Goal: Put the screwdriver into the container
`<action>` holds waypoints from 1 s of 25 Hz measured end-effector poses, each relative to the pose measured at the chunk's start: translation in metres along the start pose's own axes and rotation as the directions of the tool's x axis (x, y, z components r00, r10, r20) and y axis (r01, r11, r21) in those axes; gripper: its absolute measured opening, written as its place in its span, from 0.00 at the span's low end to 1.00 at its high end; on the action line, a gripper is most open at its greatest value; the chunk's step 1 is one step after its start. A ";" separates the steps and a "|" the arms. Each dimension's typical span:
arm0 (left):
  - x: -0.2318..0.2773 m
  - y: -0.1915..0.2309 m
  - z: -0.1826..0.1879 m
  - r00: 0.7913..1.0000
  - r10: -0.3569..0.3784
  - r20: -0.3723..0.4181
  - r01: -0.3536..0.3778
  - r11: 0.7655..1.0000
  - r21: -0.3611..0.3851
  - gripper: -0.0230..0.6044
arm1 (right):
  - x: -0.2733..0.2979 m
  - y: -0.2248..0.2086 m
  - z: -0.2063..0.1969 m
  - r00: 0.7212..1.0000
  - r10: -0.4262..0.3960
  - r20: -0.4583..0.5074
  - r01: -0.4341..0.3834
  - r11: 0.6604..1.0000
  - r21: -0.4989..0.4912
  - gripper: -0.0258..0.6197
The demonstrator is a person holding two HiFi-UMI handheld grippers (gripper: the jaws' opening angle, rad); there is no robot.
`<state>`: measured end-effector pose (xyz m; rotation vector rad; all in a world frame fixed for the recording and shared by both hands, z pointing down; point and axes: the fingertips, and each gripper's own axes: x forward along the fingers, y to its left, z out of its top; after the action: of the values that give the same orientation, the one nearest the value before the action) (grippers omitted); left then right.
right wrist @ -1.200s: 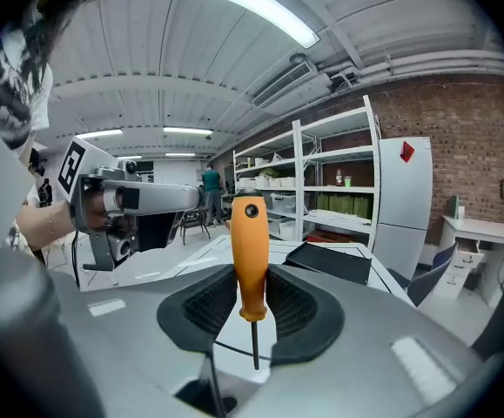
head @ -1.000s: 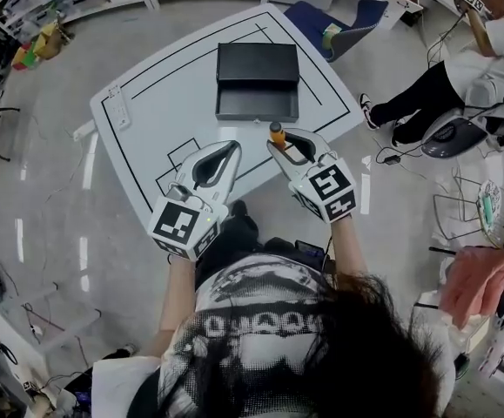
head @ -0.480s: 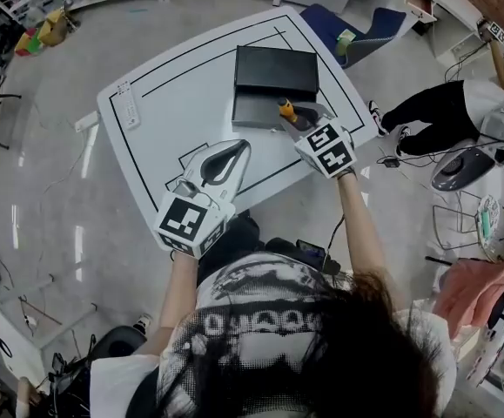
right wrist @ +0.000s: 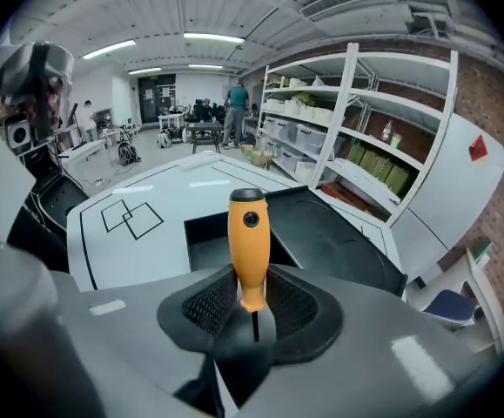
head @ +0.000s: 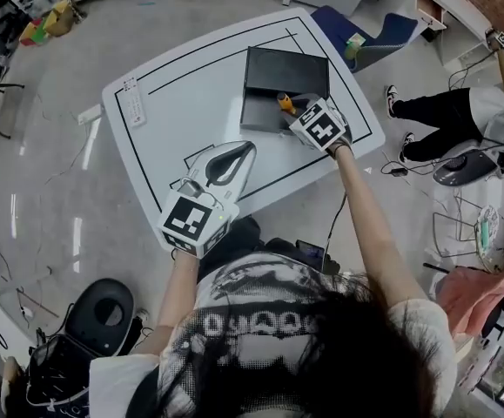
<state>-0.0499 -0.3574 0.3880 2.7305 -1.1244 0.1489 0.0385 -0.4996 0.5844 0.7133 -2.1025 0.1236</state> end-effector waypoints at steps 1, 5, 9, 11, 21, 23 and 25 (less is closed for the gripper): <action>0.000 0.001 0.000 1.000 0.001 -0.001 -0.001 1.000 0.000 0.04 | 0.007 0.001 -0.001 1.000 0.015 -0.014 -0.015 1.000 -0.007 0.20; 0.001 0.008 -0.001 1.000 0.008 -0.002 -0.008 1.000 0.001 0.04 | 0.033 0.009 -0.005 0.995 0.064 -0.073 -0.067 0.997 -0.040 0.20; 0.002 0.012 -0.006 1.000 0.014 -0.002 -0.014 1.000 -0.001 0.04 | 0.056 0.016 -0.016 0.988 0.101 -0.118 -0.105 0.994 -0.030 0.20; 0.003 0.011 -0.006 1.000 0.017 -0.004 -0.017 1.000 -0.003 0.04 | 0.063 0.019 -0.024 0.982 0.120 -0.143 -0.122 0.993 -0.004 0.20; -0.001 0.022 -0.009 1.000 0.026 -0.017 -0.026 0.999 -0.019 0.04 | 0.078 0.012 -0.033 0.976 0.151 -0.158 -0.125 0.979 0.159 0.20; -0.003 0.026 -0.008 0.999 0.028 -0.018 -0.028 0.999 -0.022 0.04 | 0.078 0.014 -0.030 0.977 0.153 -0.152 -0.129 0.980 0.154 0.20; -0.003 0.029 -0.007 0.999 0.028 -0.018 -0.029 0.999 -0.023 0.04 | 0.078 0.014 -0.028 0.978 0.151 -0.144 -0.128 0.979 0.157 0.21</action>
<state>-0.0723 -0.3739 0.3985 2.6884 -1.1531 0.1627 0.0173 -0.5134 0.6647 0.6204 -2.0064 0.4033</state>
